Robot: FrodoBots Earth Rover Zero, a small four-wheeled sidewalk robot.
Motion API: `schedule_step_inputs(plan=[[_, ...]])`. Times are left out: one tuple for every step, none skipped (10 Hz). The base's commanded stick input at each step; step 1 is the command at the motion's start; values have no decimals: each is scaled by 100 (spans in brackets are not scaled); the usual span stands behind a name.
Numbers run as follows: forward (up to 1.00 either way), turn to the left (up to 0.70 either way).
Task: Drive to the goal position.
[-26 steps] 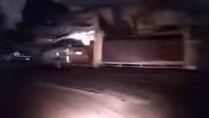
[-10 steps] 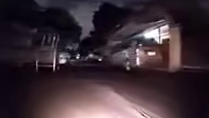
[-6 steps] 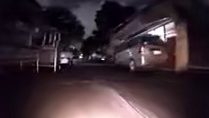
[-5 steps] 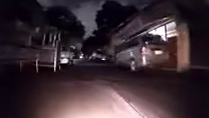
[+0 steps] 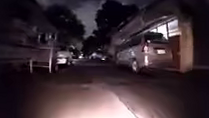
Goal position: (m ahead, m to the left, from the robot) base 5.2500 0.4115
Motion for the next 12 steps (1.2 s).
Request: schedule_step_inputs(plan=[[50,27],[50,8],[50,0],[50,0],[50,0],[50,0],[50,0],[50,22],[50,27],[50,14],[50,0],[50,0]])
